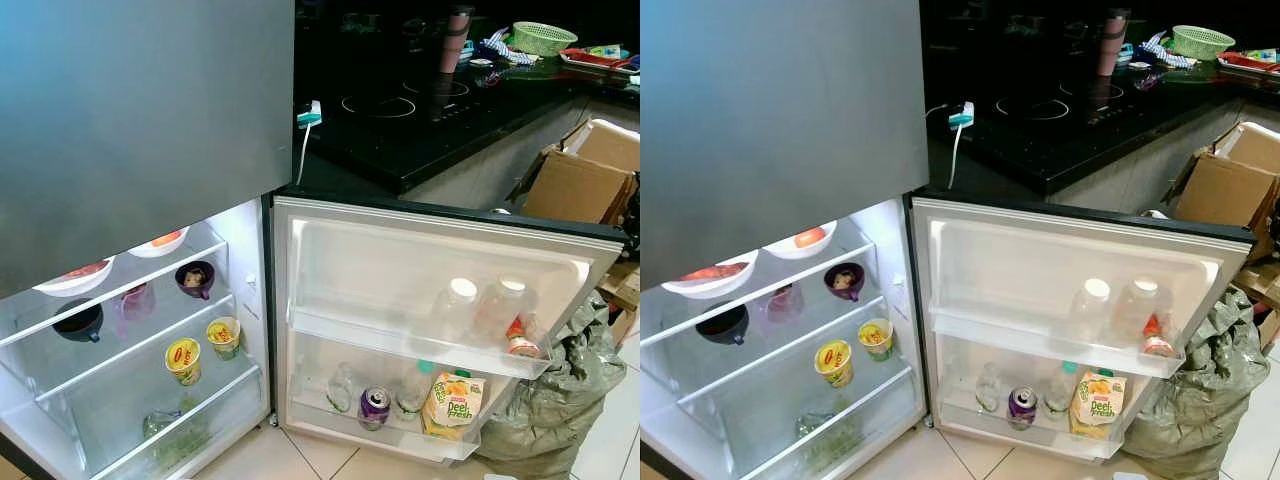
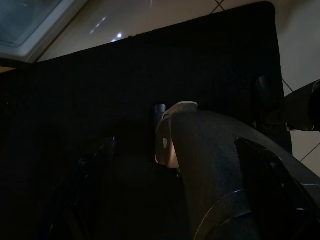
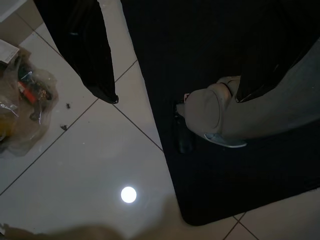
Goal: Restocking fridge
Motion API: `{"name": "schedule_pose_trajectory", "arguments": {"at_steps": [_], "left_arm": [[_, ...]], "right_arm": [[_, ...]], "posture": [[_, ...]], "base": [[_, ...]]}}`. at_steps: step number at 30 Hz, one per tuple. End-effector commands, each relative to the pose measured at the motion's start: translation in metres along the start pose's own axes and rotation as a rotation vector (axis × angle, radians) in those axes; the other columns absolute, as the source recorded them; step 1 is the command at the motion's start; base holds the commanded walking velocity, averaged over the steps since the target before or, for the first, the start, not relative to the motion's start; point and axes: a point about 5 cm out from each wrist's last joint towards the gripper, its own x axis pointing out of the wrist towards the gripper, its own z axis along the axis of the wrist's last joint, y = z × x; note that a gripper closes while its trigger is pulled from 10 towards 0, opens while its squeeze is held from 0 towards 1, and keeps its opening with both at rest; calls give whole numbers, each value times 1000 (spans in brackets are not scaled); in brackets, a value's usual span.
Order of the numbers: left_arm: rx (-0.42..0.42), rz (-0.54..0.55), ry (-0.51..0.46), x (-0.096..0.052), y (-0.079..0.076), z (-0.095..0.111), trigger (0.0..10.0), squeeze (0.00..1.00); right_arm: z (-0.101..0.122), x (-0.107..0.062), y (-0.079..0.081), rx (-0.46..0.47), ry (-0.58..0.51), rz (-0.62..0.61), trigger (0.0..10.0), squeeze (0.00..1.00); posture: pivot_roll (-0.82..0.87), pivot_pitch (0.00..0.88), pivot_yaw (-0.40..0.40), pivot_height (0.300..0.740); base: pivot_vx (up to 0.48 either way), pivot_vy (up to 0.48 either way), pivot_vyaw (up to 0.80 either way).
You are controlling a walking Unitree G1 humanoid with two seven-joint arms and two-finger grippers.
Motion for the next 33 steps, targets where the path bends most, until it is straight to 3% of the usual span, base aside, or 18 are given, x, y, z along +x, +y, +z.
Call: {"name": "schedule_pose_trajectory", "arguments": {"at_steps": [1,33], "left_arm": [[-12,-21,26,0,-6,-7,10000,0],[-23,-28,40,-1,-5,-12,10000,0]], "right_arm": [[1,-1,-2,-11,-10,-5,10000,0],[3,-2,-5,94,-43,38,10000,0]], "posture": [[-29,0,-59,740],[-27,0,-58,740]], "base": [[0,-412,0],[0,-449,0]]}}
